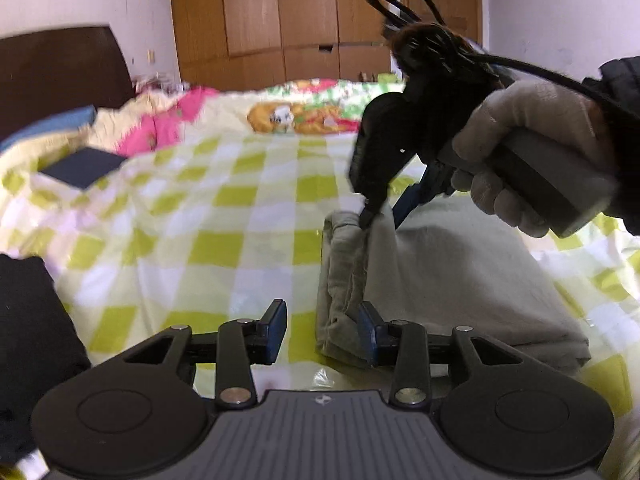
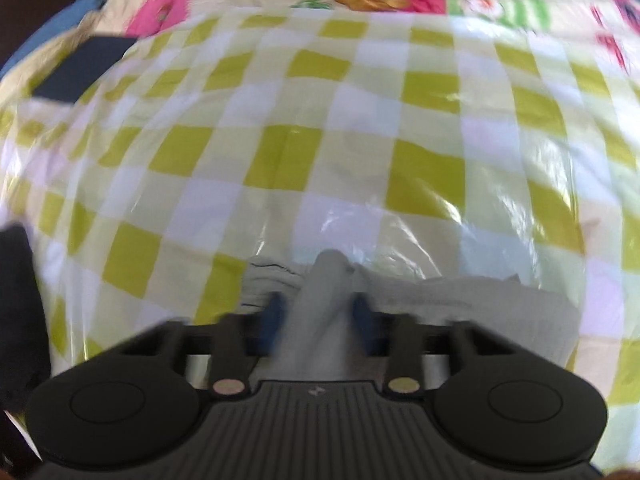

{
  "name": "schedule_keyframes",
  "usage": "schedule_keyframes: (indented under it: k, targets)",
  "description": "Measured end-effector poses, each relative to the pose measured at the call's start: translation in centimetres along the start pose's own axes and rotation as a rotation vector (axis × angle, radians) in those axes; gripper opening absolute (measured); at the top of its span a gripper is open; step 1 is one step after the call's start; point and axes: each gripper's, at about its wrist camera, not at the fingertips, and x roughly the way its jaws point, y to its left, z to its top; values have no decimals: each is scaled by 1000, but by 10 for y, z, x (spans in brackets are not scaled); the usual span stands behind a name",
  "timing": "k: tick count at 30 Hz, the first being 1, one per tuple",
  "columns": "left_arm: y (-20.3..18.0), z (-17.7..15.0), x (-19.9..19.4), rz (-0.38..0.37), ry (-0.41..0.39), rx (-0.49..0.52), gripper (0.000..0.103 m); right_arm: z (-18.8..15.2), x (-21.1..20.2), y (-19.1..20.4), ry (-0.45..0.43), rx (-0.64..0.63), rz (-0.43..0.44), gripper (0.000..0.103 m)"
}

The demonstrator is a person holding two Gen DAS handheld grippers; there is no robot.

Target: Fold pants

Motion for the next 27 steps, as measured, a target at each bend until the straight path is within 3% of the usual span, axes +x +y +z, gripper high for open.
schedule_keyframes:
  k: [3,7,8,10,13,15,17,19,22,27]
  targets:
    - [1,0,-11,-48,-31,-5,53,-3,-22,-11,-31,21,31,12]
    - [-14,4,-16,-70,-83,60,73,-3,-40,-17,-54,43,78,11]
    - [-19,5,-14,-63,-86,81,74,-3,-42,-17,-58,36,85,11]
    - [-28,6,-4,-63,-64,111,74,0,-41,-15,-59,24,89,11]
    - [-32,0,13,-47,30,121,73,3,-35,-20,-51,51,117,12]
    - [-29,-6,22,-62,97,95,60,3,-31,-22,-46,53,130,13]
    - [-25,-9,28,-93,156,45,36,1,-27,-23,-35,57,139,17]
    - [-23,-9,30,-118,176,5,31,-1,-24,-24,-24,53,134,17]
    - [-25,-5,23,-116,145,14,24,-3,-24,-28,-21,46,112,17]
    - [-31,2,1,-118,70,29,23,0,-20,-41,-12,105,98,17]
